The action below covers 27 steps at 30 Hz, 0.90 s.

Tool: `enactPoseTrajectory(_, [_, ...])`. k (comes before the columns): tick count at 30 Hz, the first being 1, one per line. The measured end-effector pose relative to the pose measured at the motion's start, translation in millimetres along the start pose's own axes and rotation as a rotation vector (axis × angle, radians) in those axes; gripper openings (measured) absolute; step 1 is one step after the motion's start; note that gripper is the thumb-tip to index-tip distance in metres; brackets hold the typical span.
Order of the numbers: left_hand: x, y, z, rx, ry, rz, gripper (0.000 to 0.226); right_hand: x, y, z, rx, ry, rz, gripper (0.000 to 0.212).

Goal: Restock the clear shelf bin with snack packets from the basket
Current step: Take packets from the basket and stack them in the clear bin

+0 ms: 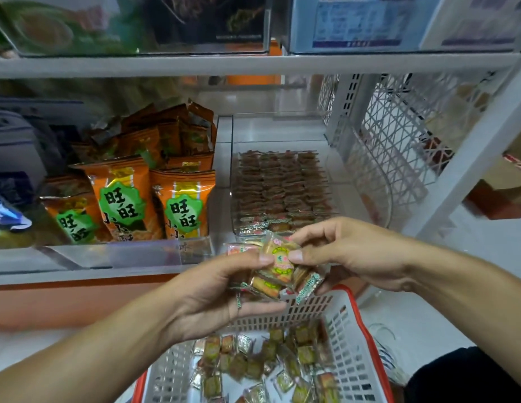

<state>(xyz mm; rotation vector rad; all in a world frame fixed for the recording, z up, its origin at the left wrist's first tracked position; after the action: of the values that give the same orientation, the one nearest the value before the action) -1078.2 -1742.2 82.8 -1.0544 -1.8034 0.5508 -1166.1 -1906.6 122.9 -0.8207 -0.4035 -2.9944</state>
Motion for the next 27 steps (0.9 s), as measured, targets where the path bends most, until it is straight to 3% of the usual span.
enactPoseTrajectory(6, [-0.4,1.7,-2.4,0.105,-0.055,-0.021,0.059,2.7,7.5,4.1,-0.039,0.057,0.003,0.039])
enactPoseTrajectory(9, [2.8,-2.9,-6.8,0.133,-0.083,0.003,0.048,9.3,22.3,6.5,-0.105,0.074,0.042,0.040])
enactPoseTrajectory(15, [1.8,-0.3,-8.8,0.187,-0.141,-0.052,0.046,21.9,38.8,11.2,-0.212,0.179,0.041,0.062])
enactPoseTrajectory(19, [-0.4,-3.4,-3.3,0.122,-0.137,-0.011,0.041,20.5,21.9,13.3,-0.260,0.165,0.051,0.049])
enactPoseTrajectory(23, [-5.3,0.0,-5.4,0.133,-0.177,-0.046,0.058,18.4,11.7,14.6,-0.266,0.154,0.018,0.046])
enactPoseTrajectory(27, [-6.4,2.1,-8.1,0.122,-0.211,-0.087,0.060,16.9,10.7,14.5,-0.319,0.149,-0.027,0.043])
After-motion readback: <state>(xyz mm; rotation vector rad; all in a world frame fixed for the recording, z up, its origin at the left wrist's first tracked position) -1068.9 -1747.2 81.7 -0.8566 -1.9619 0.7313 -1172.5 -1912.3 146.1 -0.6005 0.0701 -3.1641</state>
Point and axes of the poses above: each hand's wrist, its own x-axis away from the middle knuckle, its own y-axis out of the back of the hand, z = x × y, the point moved 4 cm from there along -x, towards the middle knuckle, and after that the axes turned 13 degrees about x, right-handed, at the moved point
